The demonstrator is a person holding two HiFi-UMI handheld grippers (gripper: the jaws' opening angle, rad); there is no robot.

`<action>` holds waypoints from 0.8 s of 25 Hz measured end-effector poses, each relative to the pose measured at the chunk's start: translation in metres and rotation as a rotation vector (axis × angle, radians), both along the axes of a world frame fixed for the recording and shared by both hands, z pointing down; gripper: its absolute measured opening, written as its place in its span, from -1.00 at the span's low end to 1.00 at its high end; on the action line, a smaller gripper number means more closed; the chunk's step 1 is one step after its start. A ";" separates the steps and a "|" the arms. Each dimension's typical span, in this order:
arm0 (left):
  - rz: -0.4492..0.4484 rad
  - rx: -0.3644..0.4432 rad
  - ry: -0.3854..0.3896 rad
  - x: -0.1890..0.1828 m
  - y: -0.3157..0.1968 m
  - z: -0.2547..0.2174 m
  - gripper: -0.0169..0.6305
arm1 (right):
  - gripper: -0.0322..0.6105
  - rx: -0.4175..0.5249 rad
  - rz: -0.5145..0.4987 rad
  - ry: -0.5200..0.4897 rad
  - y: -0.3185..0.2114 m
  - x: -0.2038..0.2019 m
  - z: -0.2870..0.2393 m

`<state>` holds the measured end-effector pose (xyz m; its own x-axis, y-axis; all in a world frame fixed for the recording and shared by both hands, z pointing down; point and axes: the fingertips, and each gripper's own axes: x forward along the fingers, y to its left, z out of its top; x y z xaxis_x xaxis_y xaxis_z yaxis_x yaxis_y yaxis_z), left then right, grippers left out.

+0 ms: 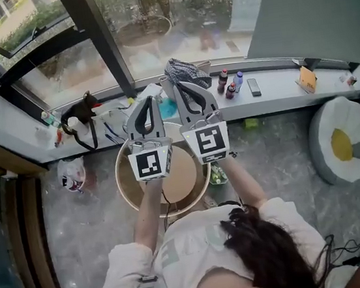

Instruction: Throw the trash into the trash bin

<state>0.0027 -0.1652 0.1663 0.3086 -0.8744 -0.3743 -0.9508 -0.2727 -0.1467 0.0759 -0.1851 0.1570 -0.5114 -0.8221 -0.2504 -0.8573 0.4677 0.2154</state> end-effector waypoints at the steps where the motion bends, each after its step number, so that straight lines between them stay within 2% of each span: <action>1: -0.007 -0.002 0.000 -0.003 0.000 0.001 -0.91 | -0.85 -0.007 -0.005 0.006 0.000 -0.003 0.003; 5: -0.027 -0.004 0.015 -0.009 0.002 0.000 -0.91 | -0.85 -0.041 -0.034 -0.002 -0.002 -0.007 0.007; 14: -0.028 -0.003 0.027 0.003 0.003 0.004 -0.91 | -0.85 -0.062 -0.037 -0.022 -0.006 0.007 0.010; 20: -0.033 -0.003 0.021 0.001 0.004 -0.002 -0.91 | -0.85 -0.073 -0.043 -0.022 -0.006 0.002 0.014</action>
